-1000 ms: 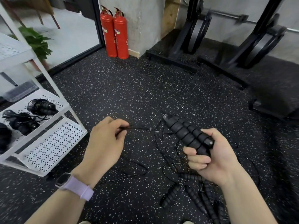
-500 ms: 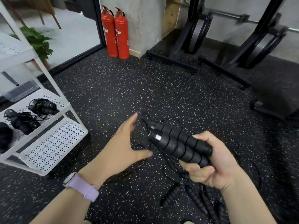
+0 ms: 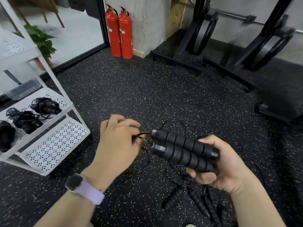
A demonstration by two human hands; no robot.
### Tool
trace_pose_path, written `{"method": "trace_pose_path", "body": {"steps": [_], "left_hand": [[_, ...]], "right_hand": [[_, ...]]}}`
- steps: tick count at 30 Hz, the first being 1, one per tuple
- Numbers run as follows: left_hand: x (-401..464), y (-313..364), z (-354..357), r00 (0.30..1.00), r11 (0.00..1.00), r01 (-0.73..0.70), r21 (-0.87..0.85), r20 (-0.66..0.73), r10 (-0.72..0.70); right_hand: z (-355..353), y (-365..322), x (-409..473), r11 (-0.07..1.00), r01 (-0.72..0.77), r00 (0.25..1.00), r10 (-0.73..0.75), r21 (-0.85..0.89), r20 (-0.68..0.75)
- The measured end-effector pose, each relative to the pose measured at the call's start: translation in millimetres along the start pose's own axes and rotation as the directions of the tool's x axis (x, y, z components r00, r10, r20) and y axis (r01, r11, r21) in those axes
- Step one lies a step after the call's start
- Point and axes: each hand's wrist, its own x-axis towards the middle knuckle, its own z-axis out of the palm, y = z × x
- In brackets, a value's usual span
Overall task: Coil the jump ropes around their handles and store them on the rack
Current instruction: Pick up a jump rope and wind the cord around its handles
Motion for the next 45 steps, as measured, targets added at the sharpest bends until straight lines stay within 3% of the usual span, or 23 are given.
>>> {"method": "trace_pose_path", "body": {"steps": [4, 8, 13, 16, 20, 25, 27, 29, 31, 32, 34, 37, 41, 45], "left_hand": [[-2.5, -1.9, -10.7, 0.926, 0.912, 0.122, -0.39, 0.376, 0.037], [-7.5, 2.1, -13.8, 0.87, 0.831, 0.17, -0.529, 0.476, 0.125], [-8.2, 3.4, -13.1, 0.85, 0.853, 0.184, -0.489, 0.514, 0.112], [-9.1, 5.3, -14.6, 0.818, 0.867, 0.164, -0.471, 0.557, 0.148], [-14.1, 10.3, -13.0, 0.776, 0.889, 0.142, -0.436, 0.607, 0.174], [-15.3, 14.8, -9.4, 0.782, 0.931, 0.056, -0.36, 0.596, 0.183], [-16.4, 16.0, -7.6, 0.801, 0.955, -0.02, -0.295, 0.567, 0.192], [-16.6, 15.7, -5.4, 0.819, 0.967, -0.07, -0.247, 0.539, 0.197], [-14.1, 12.8, -3.9, 0.83, 0.97, -0.053, -0.236, 0.53, 0.174], [-12.7, 9.7, -4.0, 0.832, 0.966, -0.004, -0.258, 0.536, 0.146], [-8.1, 1.7, -6.7, 0.833, 0.925, 0.127, -0.358, 0.545, 0.097], [-0.2, -9.4, -10.2, 0.868, 0.858, 0.17, -0.485, 0.486, 0.103], [0.5, -7.2, -3.1, 0.894, 0.689, 0.275, -0.67, 0.442, 0.074], [0.8, 1.7, 7.4, 0.94, 0.652, 0.281, -0.704, 0.338, -0.04]], "right_hand": [[-5.3, -2.2, -5.3, 1.0, 0.016, 0.999, -0.015, 0.011, -0.041], [-5.3, -0.4, -7.4, 0.996, 0.005, 1.0, -0.006, -0.088, -0.014], [-4.8, 3.8, -6.6, 0.971, -0.08, 0.99, 0.104, -0.224, 0.096], [-1.4, 5.0, -5.3, 0.941, -0.059, 0.988, 0.103, -0.333, 0.116], [14.2, 2.0, -7.6, 0.941, -0.034, 0.957, 0.128, -0.336, 0.262], [20.4, 4.0, -6.6, 0.923, -0.112, 0.962, 0.194, -0.369, 0.193], [25.2, 8.7, -1.9, 0.851, -0.133, 0.969, 0.22, -0.508, 0.115], [32.8, 12.6, 4.2, 0.691, -0.121, 0.976, 0.215, -0.712, 0.044], [35.3, 14.7, 8.9, 0.59, -0.105, 0.987, 0.162, -0.8, -0.01], [34.7, 15.9, 10.2, 0.618, -0.103, 0.99, 0.14, -0.779, -0.02], [32.1, 17.6, 11.1, 0.783, -0.08, 0.992, 0.121, -0.616, 0.024], [28.9, 19.7, 11.6, 0.947, -0.023, 0.987, 0.073, -0.321, 0.144], [35.2, 21.7, 18.0, 0.982, 0.037, 0.969, 0.009, -0.184, 0.246], [50.1, 26.8, 27.8, 0.992, 0.106, 0.967, -0.087, -0.066, 0.241]]}}
